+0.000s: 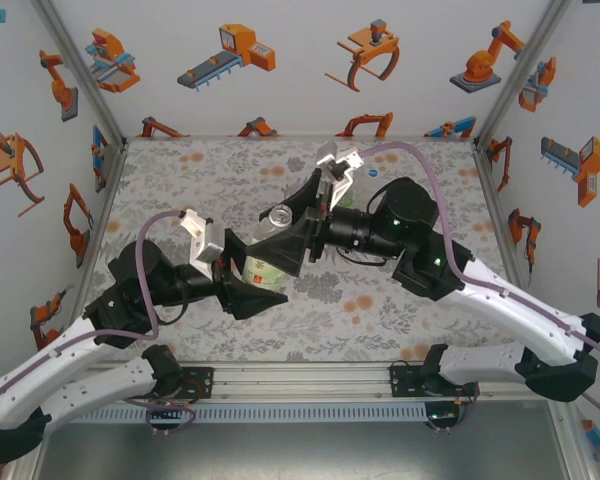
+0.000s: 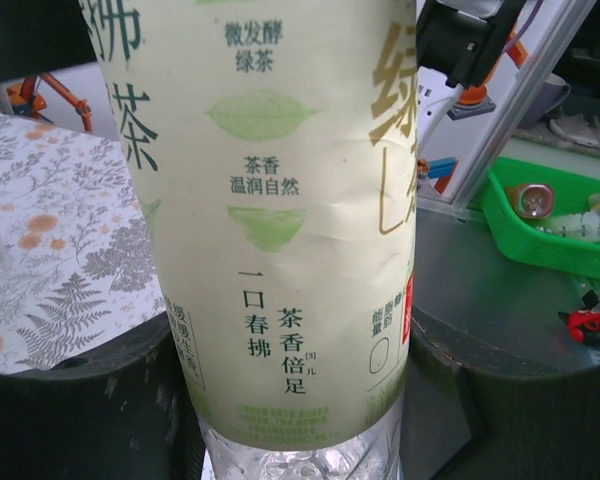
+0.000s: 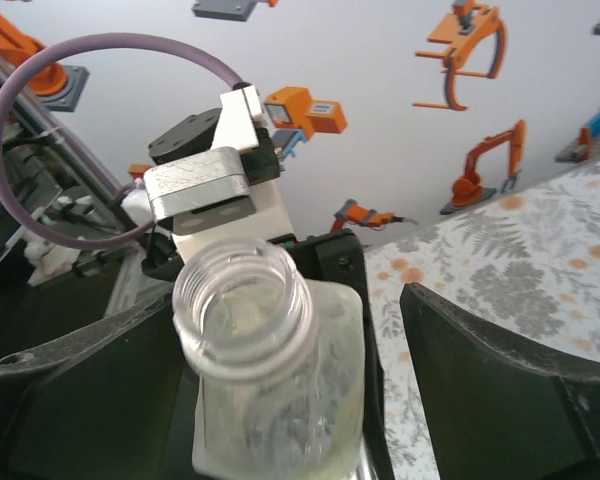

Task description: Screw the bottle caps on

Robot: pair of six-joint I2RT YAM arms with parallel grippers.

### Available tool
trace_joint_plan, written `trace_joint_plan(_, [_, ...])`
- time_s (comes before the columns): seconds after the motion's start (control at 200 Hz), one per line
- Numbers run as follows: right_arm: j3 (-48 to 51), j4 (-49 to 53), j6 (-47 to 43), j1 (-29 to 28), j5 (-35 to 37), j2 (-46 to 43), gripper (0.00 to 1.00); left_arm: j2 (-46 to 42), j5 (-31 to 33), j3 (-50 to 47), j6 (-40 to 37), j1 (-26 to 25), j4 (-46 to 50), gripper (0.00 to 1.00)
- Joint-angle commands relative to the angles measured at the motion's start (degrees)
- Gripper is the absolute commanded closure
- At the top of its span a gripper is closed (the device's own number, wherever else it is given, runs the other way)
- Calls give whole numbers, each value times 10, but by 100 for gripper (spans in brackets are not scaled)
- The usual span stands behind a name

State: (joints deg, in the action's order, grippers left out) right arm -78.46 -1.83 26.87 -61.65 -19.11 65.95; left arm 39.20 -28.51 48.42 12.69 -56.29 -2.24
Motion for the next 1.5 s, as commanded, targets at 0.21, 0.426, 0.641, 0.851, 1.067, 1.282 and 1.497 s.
trace_joint_plan(0.21, [-9,132,-70,-2,159,-70,23,-32,112,18,-20,-2,88,95])
trace_joint_plan(0.426, [-15,252,-71,-1,300,-70,25,-54,182,15,-8,-2,153,100])
trace_joint_plan(0.641, [19,296,-56,3,356,-51,28,-89,211,2,12,-1,182,100])
trace_joint_plan(0.851, [55,309,-17,29,333,-6,28,-122,227,-7,18,-1,211,100])
trace_joint_plan(1.067, [79,317,46,66,271,64,32,-161,246,-18,25,-1,241,100])
trace_joint_plan(1.282, [98,325,132,127,197,144,49,-193,258,-27,41,-1,255,100])
trace_joint_plan(1.497, [77,349,153,153,194,231,54,-204,265,-21,46,-1,276,100])
